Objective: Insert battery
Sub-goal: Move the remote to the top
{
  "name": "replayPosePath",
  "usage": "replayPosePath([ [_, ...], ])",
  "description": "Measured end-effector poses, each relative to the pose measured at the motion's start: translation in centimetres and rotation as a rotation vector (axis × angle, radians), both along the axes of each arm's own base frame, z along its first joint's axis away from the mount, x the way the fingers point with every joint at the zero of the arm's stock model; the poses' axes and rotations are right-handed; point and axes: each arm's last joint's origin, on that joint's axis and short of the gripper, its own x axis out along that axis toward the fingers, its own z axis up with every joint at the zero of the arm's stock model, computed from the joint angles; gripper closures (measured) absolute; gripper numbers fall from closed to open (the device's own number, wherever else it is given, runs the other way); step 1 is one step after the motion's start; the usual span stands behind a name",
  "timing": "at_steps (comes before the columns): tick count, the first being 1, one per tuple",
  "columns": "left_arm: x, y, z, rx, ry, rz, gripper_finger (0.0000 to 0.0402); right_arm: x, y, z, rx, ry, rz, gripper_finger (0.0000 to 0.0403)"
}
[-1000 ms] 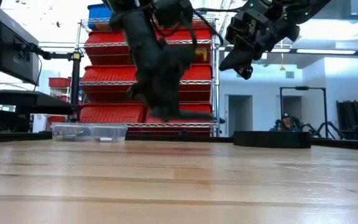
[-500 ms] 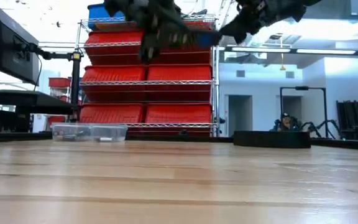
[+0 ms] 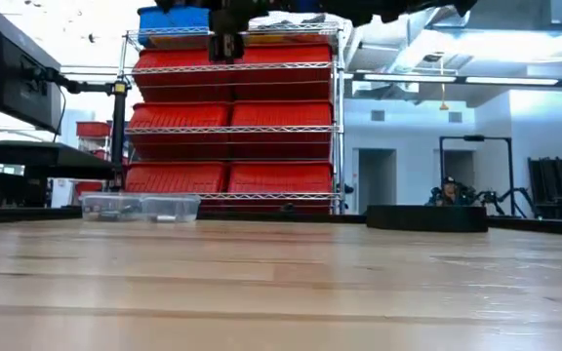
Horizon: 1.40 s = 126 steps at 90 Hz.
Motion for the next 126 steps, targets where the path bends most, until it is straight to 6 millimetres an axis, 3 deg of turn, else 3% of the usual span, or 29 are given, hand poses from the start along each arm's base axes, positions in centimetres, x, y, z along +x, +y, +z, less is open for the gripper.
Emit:
replayPosePath([
  [18, -0.2, -0.1, 0.3, 0.005, -0.012, -0.007, 0.0252, 0.7, 1.5, 0.2, -0.053, -0.036, 0.006, 0.0186],
  [38, -0.2, 0.0, 0.3, 0.019, -0.019, -0.013, 0.0252, 2.1, 3.2, -0.1, -0.063, -0.081, 0.050, 0.0188],
  [51, -0.2, 0.0, 0.2, 0.023, -0.021, -0.014, 0.0252, 2.6, 3.3, -0.1, -0.072, -0.114, 0.041, 0.0224],
  [75, -0.3, 0.1, 0.1, 0.007, 0.000, -0.012, 0.0252, 2.5, 3.3, -0.2, -0.118, -0.105, 0.022, 0.0353],
  [85, -0.3, 0.2, 0.0, 0.002, 0.009, 0.009, 0.0240, 2.5, 3.2, 0.0, -0.031, -0.099, -0.013, 0.0392],
  [105, -0.5, 0.5, 0.1, -0.001, 0.016, 0.011, 0.0154, 2.5, 2.7, -0.5, 0.126, -0.034, -0.081, 0.0400],
  [126, -0.6, 0.6, -0.2, 0.029, 0.018, -0.003, 0.0177, 2.4, 2.6, -0.6, 0.097, -0.026, -0.112, 0.0402],
])
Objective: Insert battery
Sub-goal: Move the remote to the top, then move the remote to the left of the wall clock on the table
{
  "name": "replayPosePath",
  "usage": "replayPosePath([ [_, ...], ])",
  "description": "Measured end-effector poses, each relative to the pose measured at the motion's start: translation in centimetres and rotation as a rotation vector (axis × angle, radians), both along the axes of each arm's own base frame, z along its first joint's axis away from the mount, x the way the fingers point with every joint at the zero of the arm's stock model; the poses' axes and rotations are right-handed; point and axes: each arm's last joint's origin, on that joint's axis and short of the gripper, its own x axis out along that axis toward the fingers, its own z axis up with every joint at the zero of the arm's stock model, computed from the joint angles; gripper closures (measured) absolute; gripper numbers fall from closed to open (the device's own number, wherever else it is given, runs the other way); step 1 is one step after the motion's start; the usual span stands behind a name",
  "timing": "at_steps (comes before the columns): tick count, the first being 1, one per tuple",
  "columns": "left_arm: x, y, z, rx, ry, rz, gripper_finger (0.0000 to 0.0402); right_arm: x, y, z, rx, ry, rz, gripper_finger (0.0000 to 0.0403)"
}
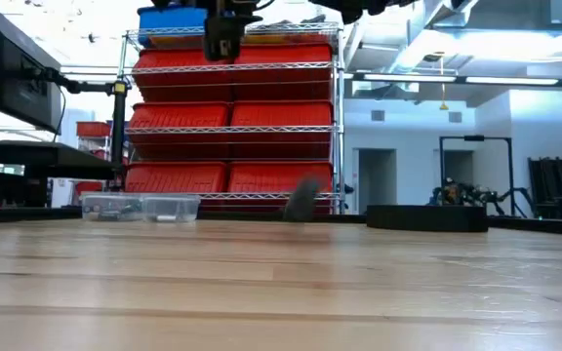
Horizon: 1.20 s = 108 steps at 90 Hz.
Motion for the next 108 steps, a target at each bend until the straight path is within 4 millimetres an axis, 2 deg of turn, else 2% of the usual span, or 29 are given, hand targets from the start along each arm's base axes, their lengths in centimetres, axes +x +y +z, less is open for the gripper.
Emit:
replayPosePath([
  [9, -0.2, 0.4, -0.3, 0.011, 0.033, 0.029, 0.0191, 0.0, -0.4, 0.0, 0.014, 0.001, -0.048, 0.0403],
  [20, -0.6, 0.5, -0.9, 0.013, 0.090, 0.032, 0.0195, -0.2, -0.9, -0.2, 0.171, 0.033, -0.116, 0.0402],
  [37, -1.1, 0.6, -1.8, 0.071, 0.192, 0.075, 0.0195, -1.0, -1.0, -2.2, 0.490, 0.286, -0.218, 0.0391],
  [43, -1.2, 0.6, -2.0, 0.089, 0.210, 0.081, 0.0195, -1.4, -0.2, -3.1, 0.496, 0.400, -0.219, 0.0370],
  [51, -1.4, 0.5, -2.2, 0.098, 0.230, 0.076, 0.0195, -1.9, 1.2, -4.0, 0.420, 0.509, -0.207, 0.0330],
  [65, -1.8, 0.3, -2.5, 0.088, 0.286, 0.072, 0.0195, -1.8, 2.7, -4.5, 0.327, 0.508, -0.260, 0.0243],
  [73, -2.6, -0.4, -2.3, 0.121, 0.312, 0.055, 0.0195, -1.9, 3.9, -6.3, 0.373, 0.516, -0.255, 0.0192],
  [82, -4.0, -1.6, -1.4, 0.209, 0.325, 0.055, 0.0195, -1.9, 5.5, -9.2, 0.463, 0.586, -0.271, 0.0154],
  [89, -5.3, -2.2, -0.5, 0.297, 0.296, 0.066, 0.0195, -1.6, 6.9, -10.9, 0.480, 0.620, -0.328, 0.0145],
  [96, -6.7, -2.7, 0.6, 0.358, 0.265, 0.087, 0.0195, -0.4, 8.5, -12.0, 0.464, 0.578, -0.343, 0.0144],
  [108, -9.4, -3.4, 1.8, 0.411, 0.227, 0.056, 0.0195, 1.5, 11.0, -15.6, 0.428, 0.611, -0.320, 0.0144],
])
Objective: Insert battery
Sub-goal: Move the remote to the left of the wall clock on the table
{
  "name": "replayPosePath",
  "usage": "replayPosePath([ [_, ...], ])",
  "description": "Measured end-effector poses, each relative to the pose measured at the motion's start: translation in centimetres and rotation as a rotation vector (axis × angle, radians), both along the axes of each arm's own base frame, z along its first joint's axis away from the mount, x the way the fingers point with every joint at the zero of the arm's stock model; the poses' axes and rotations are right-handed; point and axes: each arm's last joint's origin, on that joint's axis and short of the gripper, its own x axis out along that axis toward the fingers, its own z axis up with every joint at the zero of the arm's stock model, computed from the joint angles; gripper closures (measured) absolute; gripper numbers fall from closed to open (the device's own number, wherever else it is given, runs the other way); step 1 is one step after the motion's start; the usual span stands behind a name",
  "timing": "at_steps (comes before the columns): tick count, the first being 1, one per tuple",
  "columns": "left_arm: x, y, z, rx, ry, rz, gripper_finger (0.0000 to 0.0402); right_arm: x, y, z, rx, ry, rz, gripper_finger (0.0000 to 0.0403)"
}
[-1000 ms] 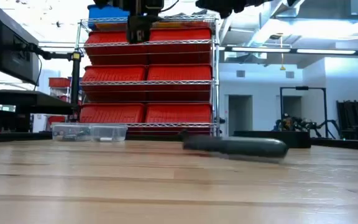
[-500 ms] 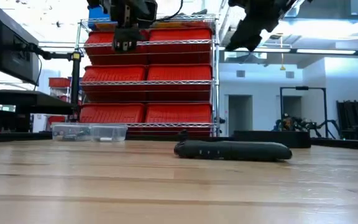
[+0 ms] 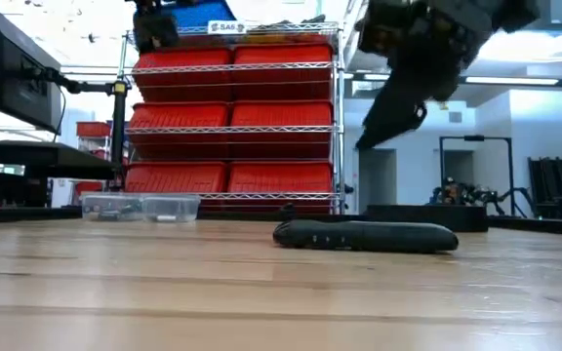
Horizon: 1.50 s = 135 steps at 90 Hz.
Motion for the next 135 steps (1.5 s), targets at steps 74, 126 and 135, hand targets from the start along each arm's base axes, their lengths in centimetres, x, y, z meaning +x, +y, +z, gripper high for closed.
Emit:
replayPosePath([
  [74, -5.0, -0.9, 1.8, 0.101, -0.048, 0.067, 0.0195, 3.0, 4.8, -6.8, -0.012, 0.398, -0.084, 0.0241],
  [126, -4.0, -0.6, 2.8, 0.275, -0.202, -0.036, 0.0195, 2.8, -1.3, 7.2, 0.272, -0.101, -0.130, 0.0241],
  [135, -3.1, -0.5, 3.2, 0.397, -0.290, -0.108, 0.0195, 2.5, -2.7, 10.1, 0.349, -0.248, -0.115, 0.0241],
])
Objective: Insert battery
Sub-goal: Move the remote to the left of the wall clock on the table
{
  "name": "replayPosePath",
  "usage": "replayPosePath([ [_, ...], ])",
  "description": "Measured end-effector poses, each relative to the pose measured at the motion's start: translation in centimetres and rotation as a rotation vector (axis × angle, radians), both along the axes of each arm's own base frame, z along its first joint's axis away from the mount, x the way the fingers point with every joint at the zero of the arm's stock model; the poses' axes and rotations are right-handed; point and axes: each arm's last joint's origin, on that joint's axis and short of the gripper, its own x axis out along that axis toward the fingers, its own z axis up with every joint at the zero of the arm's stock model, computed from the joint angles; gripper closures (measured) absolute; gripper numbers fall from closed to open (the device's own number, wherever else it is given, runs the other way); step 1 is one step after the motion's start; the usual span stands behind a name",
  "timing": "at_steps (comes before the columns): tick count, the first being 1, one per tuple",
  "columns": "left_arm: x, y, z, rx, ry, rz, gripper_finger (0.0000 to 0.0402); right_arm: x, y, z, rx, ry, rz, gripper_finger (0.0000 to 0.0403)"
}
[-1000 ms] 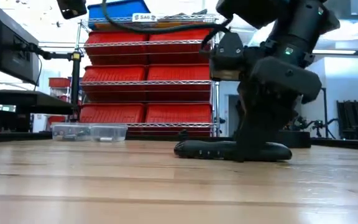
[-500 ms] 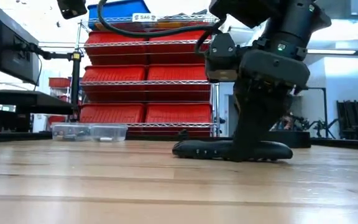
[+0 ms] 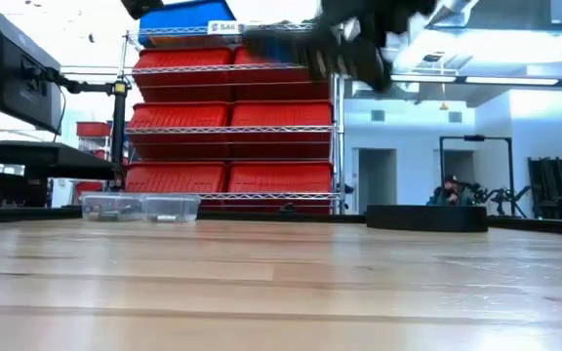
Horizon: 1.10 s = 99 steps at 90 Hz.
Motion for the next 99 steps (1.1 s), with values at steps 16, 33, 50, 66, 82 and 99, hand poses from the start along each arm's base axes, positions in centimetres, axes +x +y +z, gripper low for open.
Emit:
replayPosePath([
  [16, 3.3, 0.1, 0.4, 0.248, -0.146, -0.133, 0.0195, 0.0, -1.6, 3.1, 0.065, -0.230, 0.010, 0.0241],
  [33, 6.9, -0.4, -0.3, 0.399, -0.219, -0.237, 0.0195, 0.3, -2.3, 3.7, 0.133, -0.285, 0.032, 0.0241],
  [50, 9.8, -1.3, -1.4, 0.474, -0.252, -0.314, 0.0195, 0.3, -2.5, 3.7, 0.140, -0.282, 0.044, 0.0241],
  [66, 11.5, -2.5, -1.8, 0.498, -0.319, -0.357, 0.0195, 0.2, -2.9, 3.4, 0.155, -0.246, 0.073, 0.0241],
  [82, 11.5, -3.2, -1.2, 0.520, -0.377, -0.377, 0.0215, 0.2, -3.4, 3.3, 0.166, -0.232, 0.085, 0.0241],
  [99, 11.8, -3.0, -1.8, 0.535, -0.338, -0.383, 0.0262, 0.2, -4.2, 3.4, 0.193, -0.241, 0.136, 0.0241],
])
